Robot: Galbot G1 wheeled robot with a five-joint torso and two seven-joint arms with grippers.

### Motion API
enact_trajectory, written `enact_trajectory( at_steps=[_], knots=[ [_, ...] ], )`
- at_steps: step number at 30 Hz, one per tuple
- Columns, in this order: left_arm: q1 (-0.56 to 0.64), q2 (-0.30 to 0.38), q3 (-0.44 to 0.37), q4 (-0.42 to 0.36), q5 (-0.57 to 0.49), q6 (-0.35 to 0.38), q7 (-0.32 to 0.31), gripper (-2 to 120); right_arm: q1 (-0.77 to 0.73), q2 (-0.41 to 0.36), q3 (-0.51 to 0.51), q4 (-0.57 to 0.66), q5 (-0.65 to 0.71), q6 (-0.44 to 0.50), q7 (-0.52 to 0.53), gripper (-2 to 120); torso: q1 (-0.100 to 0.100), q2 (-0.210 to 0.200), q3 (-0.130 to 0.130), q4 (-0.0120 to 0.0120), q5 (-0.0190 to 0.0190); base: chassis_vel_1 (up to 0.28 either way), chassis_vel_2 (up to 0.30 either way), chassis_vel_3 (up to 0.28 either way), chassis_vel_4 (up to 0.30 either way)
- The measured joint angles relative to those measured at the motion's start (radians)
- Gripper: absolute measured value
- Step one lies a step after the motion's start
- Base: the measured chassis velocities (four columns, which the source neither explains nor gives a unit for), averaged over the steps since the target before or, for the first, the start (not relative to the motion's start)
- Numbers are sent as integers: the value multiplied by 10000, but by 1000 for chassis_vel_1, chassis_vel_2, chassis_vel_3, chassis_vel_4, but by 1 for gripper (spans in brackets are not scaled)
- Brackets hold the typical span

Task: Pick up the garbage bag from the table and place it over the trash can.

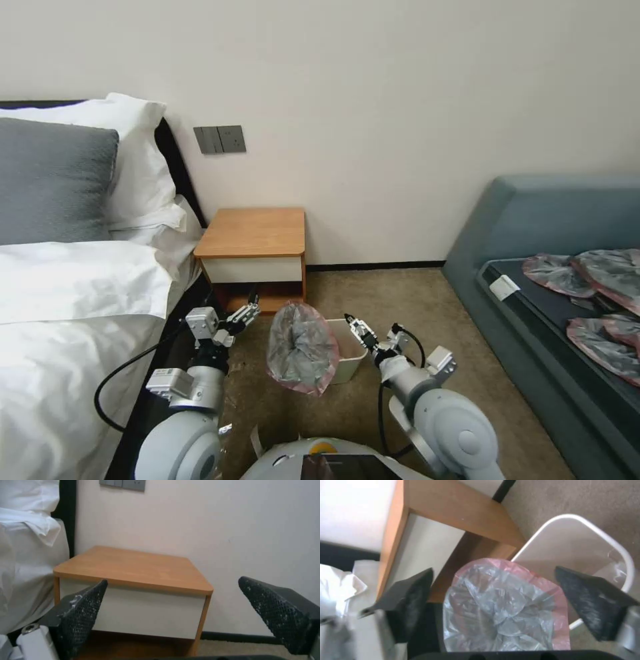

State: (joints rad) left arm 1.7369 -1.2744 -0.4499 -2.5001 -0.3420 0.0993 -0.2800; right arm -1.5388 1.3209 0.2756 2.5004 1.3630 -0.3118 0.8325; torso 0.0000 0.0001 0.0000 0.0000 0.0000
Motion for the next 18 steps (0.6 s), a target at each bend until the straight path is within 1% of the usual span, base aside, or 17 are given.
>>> enact_trajectory(
  at_steps=[2,4,6,7,10,11,13,14,16,17,18],
  knots=[
    [48,58,106,51,280,67,28,100,-48,45,46,21,-15,0,7,100,0,0,0,-1,1,0,0,0,0],
    [93,98,180,116,453,107,68,100,-64,80,62,23,-43,0,8,100,0,0,0,0,0,0,0,0,0],
    [195,218,452,315,847,154,120,100,-81,158,82,23,-157,0,2,100,0,0,0,0,0,0,0,0,0],
    [195,218,452,315,847,154,120,100,-81,158,82,23,-157,0,2,100,0,0,0,0,0,0,0,0,0],
    [173,563,933,700,1074,155,22,99,-89,228,129,23,-180,-93,-66,100,0,-1,0,1,1,0,0,0,0],
    [173,563,933,700,1074,155,22,99,-89,228,129,23,-180,-93,-66,100,0,-1,0,1,1,0,0,0,0],
    [-34,893,1572,1104,1133,258,-216,99,-88,270,167,22,-199,-146,-203,100,0,-1,0,-1,0,0,0,0,0],
    [-34,893,1572,1104,1133,258,-216,99,-88,270,167,22,-199,-146,-203,100,0,-1,0,-1,0,0,0,0,0],
    [-193,1000,2079,1366,1153,325,-319,97,-89,283,179,19,-305,-159,-304,100,0,-1,0,-1,0,0,0,0,0],
    [-193,1000,2079,1366,1153,325,-319,97,-89,283,179,19,-305,-159,-304,100,0,-1,0,-1,0,0,0,0,0],
    [-312,1019,2454,1543,1124,326,-356,95,-103,289,186,17,-414,-161,-388,100,0,-1,1,-1,0,0,0,0,0]
  ],
)
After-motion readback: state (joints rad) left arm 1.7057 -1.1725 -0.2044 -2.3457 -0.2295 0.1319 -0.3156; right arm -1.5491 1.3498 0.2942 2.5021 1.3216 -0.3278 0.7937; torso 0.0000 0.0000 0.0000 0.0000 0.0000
